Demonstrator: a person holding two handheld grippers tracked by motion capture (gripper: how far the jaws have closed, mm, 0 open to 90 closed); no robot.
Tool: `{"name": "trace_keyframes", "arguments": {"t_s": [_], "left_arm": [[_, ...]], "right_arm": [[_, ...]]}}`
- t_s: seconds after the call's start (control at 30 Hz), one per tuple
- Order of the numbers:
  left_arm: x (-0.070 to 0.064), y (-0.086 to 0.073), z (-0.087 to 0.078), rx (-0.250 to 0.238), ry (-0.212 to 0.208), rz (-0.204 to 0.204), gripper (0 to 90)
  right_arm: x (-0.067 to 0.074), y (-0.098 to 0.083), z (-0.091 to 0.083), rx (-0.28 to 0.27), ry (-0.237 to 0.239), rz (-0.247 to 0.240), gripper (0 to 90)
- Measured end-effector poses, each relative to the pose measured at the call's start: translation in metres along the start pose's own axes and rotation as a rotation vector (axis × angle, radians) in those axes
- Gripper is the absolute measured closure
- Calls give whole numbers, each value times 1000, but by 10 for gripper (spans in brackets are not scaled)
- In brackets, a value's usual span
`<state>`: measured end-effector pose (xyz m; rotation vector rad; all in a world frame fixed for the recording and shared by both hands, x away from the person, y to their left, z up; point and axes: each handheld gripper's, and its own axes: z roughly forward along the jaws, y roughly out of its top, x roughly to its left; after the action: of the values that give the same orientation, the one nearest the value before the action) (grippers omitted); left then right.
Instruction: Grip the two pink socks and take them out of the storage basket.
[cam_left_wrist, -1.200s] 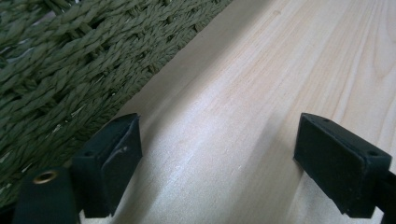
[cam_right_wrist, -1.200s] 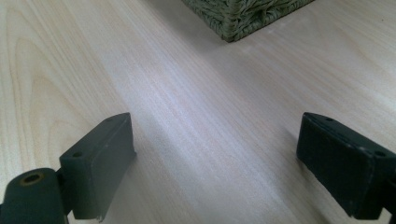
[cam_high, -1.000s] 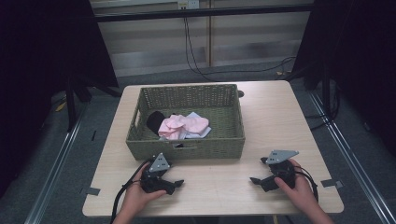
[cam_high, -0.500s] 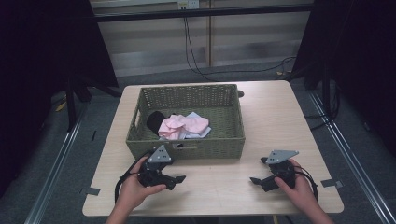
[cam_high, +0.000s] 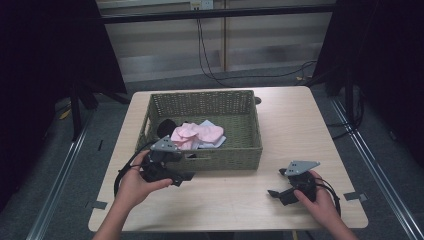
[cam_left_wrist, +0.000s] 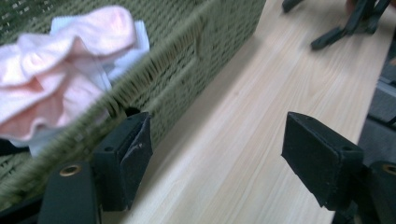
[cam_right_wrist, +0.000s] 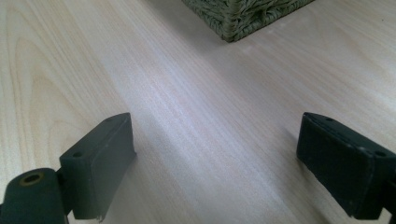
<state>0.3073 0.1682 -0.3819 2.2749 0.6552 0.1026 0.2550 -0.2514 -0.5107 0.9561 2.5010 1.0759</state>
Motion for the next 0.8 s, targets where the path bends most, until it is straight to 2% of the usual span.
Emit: {"name": "trace_keyframes", "arguments": {"t_s": [0.1,0.13,0.43,0.6,0.8], "left_arm": [[3,7,-3,0,7,0,240],[7,13,-5,-4,6,-21,240],[24,36,-6,4,32,-43,240],[34,43,-1,35,58,-48,240],[45,49,1,23,65,-64,240]], "right_arm": [[0,0,0,0,0,-1,105],[0,0,0,0,0,-1,105],[0,0,0,-1,0,-1,105],[0,0,0,0,0,-1,105],[0,0,0,0,0,0,105]]}}
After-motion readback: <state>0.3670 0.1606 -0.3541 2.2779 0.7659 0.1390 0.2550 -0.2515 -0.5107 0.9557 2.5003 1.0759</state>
